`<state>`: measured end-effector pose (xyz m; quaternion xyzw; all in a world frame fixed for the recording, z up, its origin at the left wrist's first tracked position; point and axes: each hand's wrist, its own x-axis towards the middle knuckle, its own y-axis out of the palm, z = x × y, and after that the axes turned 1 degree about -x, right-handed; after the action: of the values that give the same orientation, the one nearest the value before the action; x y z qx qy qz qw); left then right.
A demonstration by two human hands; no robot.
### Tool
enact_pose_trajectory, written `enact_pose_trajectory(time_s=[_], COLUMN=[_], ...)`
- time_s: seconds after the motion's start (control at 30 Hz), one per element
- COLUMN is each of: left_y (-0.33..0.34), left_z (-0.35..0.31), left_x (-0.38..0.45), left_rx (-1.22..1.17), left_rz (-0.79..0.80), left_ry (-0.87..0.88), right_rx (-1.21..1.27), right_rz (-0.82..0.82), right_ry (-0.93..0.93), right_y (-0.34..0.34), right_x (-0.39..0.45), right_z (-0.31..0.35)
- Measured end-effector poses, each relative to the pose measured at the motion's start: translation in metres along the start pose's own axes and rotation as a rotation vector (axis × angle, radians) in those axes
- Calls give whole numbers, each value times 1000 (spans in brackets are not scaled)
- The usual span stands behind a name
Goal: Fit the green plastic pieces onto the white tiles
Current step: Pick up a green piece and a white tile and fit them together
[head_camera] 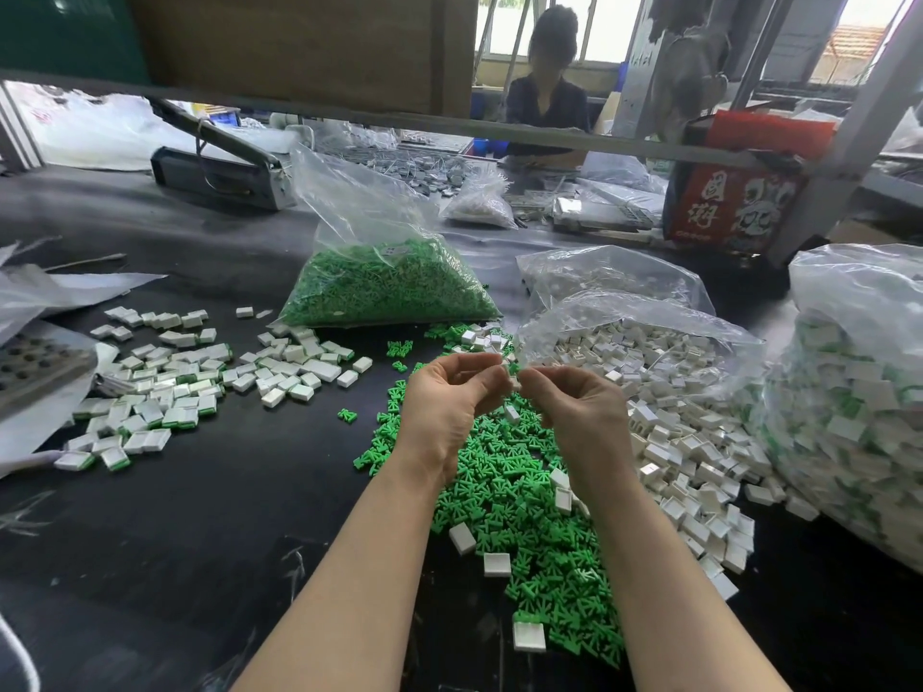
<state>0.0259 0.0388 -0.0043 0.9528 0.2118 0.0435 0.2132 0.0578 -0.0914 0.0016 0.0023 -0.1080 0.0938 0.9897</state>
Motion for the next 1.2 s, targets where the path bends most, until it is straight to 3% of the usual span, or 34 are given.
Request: enact_pose_trajectory(time_s=[1.2], left_y=[-9], left_z=[-10], left_x=[-8], left_rx=[210], left_rz=[87], left_ry=[83], right_rx=[-158], right_rz=[166], right_ry=[42], right_y=[-5], right_x=[1], right_z=[7])
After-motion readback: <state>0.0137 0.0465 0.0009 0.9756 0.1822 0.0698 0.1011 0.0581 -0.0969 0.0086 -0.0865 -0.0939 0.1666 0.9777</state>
